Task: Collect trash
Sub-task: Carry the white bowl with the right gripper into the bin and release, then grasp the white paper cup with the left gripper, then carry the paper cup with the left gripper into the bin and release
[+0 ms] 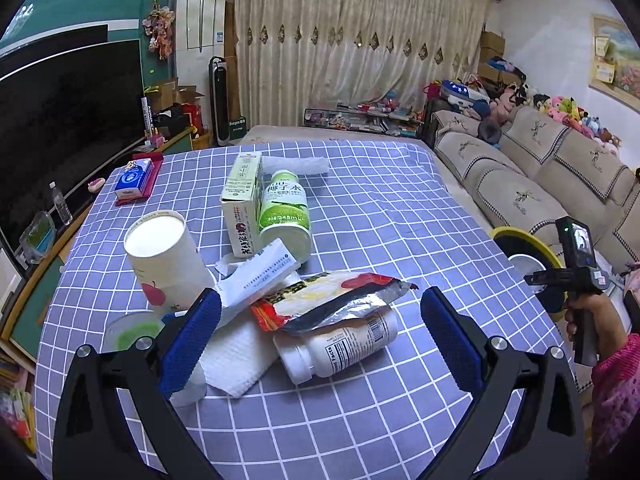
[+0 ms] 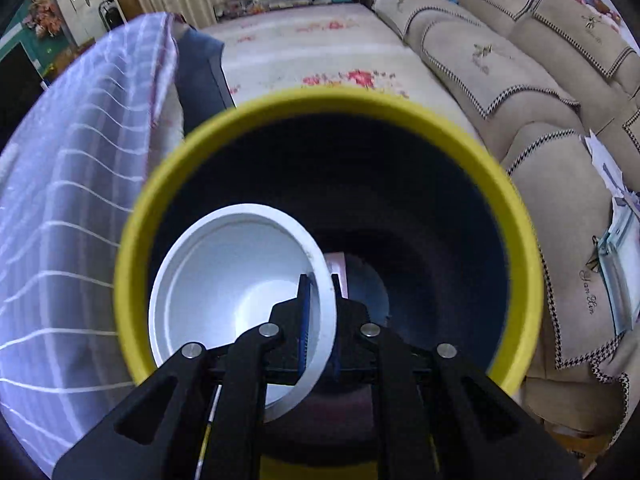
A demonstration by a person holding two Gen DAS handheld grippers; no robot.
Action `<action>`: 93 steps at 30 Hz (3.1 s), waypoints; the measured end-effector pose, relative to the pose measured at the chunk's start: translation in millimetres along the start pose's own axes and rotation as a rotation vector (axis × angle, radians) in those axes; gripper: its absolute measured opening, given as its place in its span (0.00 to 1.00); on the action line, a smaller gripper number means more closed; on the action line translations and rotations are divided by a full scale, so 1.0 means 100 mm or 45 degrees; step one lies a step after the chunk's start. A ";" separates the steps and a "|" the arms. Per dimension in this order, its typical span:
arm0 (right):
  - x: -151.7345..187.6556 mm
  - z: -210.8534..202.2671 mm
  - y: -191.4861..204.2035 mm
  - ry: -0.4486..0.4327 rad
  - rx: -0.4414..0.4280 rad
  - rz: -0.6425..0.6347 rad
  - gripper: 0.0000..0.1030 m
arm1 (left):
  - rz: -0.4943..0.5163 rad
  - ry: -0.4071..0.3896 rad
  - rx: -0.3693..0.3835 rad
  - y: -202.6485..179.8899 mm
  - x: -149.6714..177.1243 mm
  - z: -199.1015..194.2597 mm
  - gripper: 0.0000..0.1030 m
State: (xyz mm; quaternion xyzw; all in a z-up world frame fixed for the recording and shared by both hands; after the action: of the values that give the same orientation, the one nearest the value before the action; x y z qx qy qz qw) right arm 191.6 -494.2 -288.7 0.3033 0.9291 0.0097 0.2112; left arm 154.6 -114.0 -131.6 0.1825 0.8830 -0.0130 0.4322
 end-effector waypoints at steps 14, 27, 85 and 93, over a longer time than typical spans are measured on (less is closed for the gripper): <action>-0.04 -0.05 0.00 -0.047 0.035 -0.014 0.29 | -0.006 0.030 0.002 0.02 0.09 0.09 0.95; 0.04 -0.39 0.27 -0.106 -0.067 -0.059 0.35 | -0.101 0.009 -0.112 0.64 0.14 -0.12 0.95; 0.03 -0.77 0.33 -0.202 -0.125 -0.089 0.40 | 0.010 0.017 -0.014 0.69 -0.74 0.08 0.53; 0.10 -1.24 -0.32 -0.326 -0.128 0.030 0.43 | 0.231 0.011 0.294 -0.78 -1.12 0.30 0.54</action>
State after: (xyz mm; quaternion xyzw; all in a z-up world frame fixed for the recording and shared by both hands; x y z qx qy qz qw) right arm 117.0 -500.9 -184.1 0.3020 0.8893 0.0198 0.3429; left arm 214.4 -226.9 -74.8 0.3101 0.8575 -0.0748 0.4038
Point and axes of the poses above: each gripper's, at about its wrist camera, not at the fingertips, and z roughly the way its jaws point, y to its left, x to its underside, the point moved 10 cm from there along z, roughly the way its jaws point, and after that the axes turned 14 degrees about z, right-handed, at the moved point
